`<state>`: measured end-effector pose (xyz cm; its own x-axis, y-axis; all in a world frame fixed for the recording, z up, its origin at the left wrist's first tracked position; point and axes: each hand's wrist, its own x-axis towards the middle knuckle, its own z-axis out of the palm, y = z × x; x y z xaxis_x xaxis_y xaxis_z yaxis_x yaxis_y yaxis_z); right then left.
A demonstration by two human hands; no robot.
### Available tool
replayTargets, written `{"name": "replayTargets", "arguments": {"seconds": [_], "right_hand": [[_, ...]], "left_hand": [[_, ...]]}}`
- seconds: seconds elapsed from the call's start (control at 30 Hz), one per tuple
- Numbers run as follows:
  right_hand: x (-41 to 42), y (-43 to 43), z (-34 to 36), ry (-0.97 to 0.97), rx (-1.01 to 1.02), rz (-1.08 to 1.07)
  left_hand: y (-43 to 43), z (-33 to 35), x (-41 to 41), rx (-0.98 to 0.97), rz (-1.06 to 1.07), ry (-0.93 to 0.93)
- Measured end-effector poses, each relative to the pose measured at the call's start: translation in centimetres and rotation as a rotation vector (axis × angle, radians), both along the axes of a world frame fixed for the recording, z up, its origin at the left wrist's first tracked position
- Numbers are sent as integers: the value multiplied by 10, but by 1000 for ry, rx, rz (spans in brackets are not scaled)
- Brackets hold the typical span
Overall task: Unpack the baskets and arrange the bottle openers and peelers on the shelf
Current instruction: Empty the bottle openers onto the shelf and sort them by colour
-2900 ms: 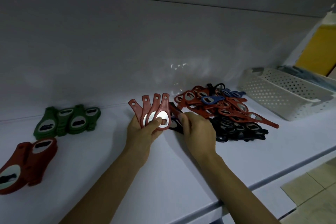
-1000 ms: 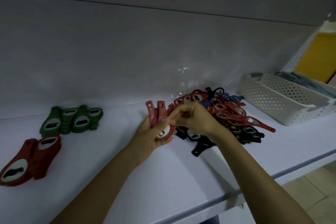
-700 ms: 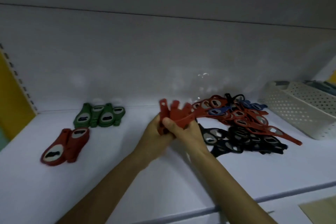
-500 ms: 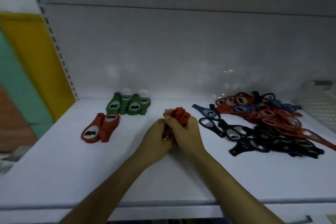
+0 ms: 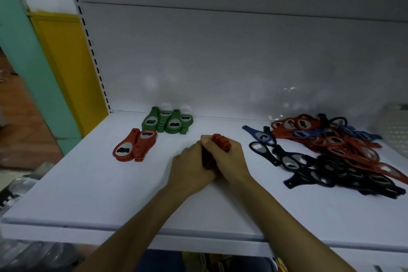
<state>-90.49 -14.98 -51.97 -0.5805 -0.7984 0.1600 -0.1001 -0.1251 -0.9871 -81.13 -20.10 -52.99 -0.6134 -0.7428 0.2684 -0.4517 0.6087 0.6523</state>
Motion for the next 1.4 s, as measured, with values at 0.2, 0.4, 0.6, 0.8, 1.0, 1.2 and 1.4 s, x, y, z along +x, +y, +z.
{"name": "replayTargets", "arguments": {"seconds": [0.2,0.4,0.6,0.8,1.0,1.2,1.4], "right_hand": [[3,0,2,-27,48,-5],[2,3,6,143,-22,-27],[4,1,8,159,8,-1],[-1,2,15,-112,80,-91],[1,-1,27,-567,146,19],[20,-4,21,-281,27,272],[38,-20,26,-242,-2,394]], "left_hand": [[0,-6,-5,-165,60,-61],[-1,-6,-3,-381,38,-146],[6,-8,-6,-284,38,-57],[6,-9,-5,-352,-48,-108],[3,1,11,-408,-37,-100],[-12,5,44,-15,25,263],[-30,15,77,192,-50,450]]}}
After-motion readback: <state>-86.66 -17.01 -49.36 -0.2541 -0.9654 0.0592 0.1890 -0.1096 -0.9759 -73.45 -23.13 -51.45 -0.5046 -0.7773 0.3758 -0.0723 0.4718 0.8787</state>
